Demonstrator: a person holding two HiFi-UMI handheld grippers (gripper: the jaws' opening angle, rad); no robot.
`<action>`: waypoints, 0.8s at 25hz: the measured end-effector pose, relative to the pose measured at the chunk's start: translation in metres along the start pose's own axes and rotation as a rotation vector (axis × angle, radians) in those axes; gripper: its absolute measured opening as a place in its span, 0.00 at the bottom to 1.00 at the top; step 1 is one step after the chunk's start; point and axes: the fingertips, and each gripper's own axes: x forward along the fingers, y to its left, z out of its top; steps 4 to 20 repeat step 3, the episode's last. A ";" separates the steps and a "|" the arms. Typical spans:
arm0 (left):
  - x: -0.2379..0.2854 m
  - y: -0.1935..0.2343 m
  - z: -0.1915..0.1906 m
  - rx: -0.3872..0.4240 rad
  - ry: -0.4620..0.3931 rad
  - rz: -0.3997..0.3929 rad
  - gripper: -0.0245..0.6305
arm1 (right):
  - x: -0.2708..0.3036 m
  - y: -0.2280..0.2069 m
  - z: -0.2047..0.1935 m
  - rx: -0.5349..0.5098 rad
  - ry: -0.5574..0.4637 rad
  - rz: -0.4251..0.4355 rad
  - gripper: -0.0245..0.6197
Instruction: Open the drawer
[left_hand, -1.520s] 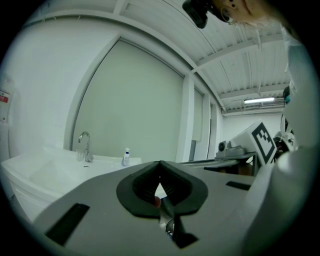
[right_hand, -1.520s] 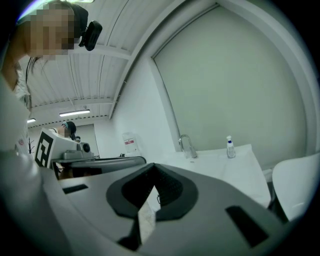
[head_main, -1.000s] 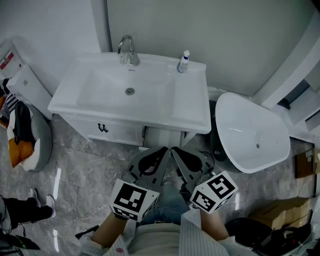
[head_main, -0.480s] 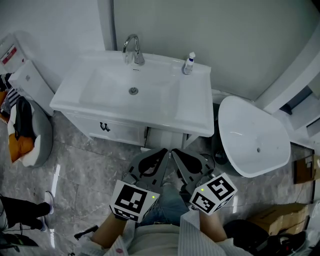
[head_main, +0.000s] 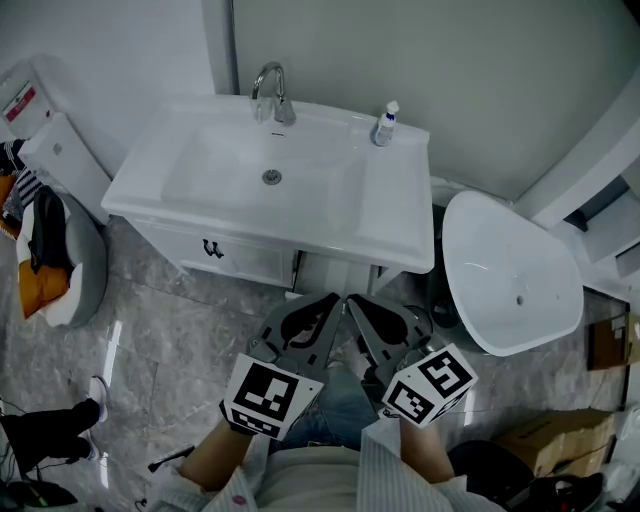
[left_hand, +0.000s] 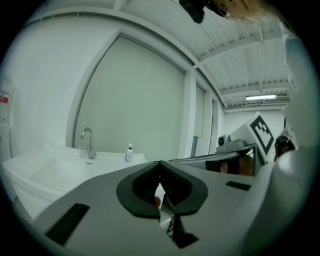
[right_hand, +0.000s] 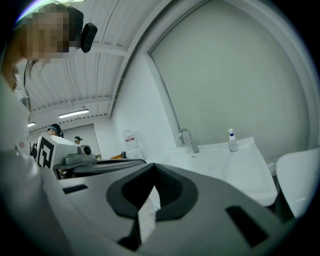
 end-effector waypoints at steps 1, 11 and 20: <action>0.002 0.000 0.001 0.017 0.003 -0.008 0.06 | 0.001 -0.001 0.001 -0.006 0.000 -0.001 0.05; 0.008 0.001 0.004 0.055 0.007 -0.026 0.06 | 0.003 -0.004 0.004 -0.019 0.001 -0.005 0.05; 0.008 0.001 0.004 0.055 0.007 -0.026 0.06 | 0.003 -0.004 0.004 -0.019 0.001 -0.005 0.05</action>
